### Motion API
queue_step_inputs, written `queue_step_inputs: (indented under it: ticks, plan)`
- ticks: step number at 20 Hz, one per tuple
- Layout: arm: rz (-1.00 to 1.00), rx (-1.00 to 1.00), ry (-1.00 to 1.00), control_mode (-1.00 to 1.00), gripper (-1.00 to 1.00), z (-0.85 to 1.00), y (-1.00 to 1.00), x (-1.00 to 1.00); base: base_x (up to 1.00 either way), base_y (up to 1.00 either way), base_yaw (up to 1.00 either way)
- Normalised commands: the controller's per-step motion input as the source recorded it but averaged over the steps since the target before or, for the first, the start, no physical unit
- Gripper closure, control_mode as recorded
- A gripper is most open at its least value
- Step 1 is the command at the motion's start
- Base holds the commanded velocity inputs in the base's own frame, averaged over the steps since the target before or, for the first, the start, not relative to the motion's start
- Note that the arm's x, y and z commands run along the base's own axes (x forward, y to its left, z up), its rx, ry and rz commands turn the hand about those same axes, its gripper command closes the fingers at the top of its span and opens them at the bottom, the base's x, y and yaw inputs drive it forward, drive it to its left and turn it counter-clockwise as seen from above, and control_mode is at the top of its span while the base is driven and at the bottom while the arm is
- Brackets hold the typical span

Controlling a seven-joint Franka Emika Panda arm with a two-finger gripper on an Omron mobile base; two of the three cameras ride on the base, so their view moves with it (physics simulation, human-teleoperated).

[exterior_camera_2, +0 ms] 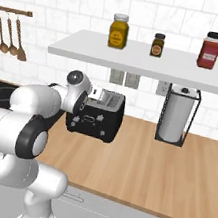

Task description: Start the toaster. Once the lever pops up, take the bread to the plate on the dining counter.

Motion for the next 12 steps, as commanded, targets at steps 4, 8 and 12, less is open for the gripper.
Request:
queue_step_inputs:
  ticks: [4,8,12]
  plan:
    - [0.0,0.0,0.0,-1.0,-1.0,-0.03,0.0,0.0,0.0,0.0,0.0]
    - [0.0,0.0,0.02,-1.0,-1.0,0.0,0.01,0.0,0.0,0.0,0.0]
    - [0.01,0.0,0.01,-1.0,-1.0,-0.01,0.0,0.0,0.0,0.0,0.0]
